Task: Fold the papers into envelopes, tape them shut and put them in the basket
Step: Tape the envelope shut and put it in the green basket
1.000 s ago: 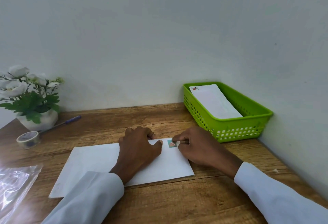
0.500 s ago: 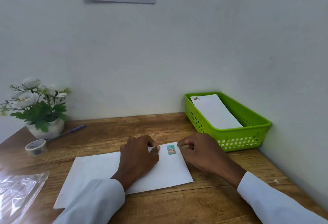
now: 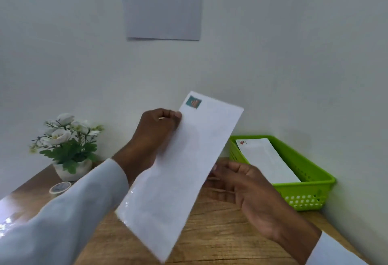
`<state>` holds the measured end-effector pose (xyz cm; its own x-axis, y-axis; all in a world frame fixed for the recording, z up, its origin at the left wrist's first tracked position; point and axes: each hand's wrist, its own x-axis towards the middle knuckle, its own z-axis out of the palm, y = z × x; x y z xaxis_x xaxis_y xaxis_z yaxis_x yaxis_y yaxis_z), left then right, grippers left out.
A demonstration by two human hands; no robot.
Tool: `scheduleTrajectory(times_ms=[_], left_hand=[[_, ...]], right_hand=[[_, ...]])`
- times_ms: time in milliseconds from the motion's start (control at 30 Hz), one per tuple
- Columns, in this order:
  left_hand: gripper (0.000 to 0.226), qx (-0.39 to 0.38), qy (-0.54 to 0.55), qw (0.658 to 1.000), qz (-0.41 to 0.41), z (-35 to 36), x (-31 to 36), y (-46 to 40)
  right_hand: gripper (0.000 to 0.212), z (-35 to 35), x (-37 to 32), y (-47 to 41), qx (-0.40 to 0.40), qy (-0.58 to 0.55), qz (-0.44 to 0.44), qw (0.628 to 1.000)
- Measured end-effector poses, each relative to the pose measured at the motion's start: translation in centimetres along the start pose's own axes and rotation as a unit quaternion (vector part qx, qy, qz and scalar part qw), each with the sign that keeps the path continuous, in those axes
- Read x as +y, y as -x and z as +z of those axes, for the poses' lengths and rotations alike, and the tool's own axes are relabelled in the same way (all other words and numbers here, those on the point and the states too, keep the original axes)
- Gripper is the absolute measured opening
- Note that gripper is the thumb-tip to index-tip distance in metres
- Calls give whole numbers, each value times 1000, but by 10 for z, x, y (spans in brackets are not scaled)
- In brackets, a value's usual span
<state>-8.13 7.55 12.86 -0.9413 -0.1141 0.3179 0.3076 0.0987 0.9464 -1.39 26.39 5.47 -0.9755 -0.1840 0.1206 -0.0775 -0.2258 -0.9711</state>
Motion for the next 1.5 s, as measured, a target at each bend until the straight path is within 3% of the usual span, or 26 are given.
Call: scheduleTrajectory(times_ms=[200,367,433,567,800,1000,1167,1300,1500], left_hand=[[14,8,155,988,5,51,57,-21],[24,19,207,978,-34,101,70,-52],[6,15,202,978,-46,118,66,-62],[11,14,218,973,-72,158,46,-74],[9,-8,212,970,-119,174,-7,-85],[10,9,83,994,-71,182,-42,-103],[14,-26,-79,995,-50,190,-78,-99],[12,-58,-234,970,-4,196,-92,-90],[21,-94,-415,902,80,207,-90,-86]], right_hand=[[40,-12,-62,2,63,20,-167,984],[16,-48,-103,-9,174,90,-255,947],[22,-62,-112,-16,192,105,-265,939],[3,-96,-110,-39,230,159,-256,925],[2,-160,-79,-85,351,227,-157,894],[7,-172,-66,-109,413,418,-144,796],[11,-179,-50,-107,368,601,-48,708],[15,-183,-40,-101,329,669,-8,667],[15,-184,-34,-100,288,751,42,593]])
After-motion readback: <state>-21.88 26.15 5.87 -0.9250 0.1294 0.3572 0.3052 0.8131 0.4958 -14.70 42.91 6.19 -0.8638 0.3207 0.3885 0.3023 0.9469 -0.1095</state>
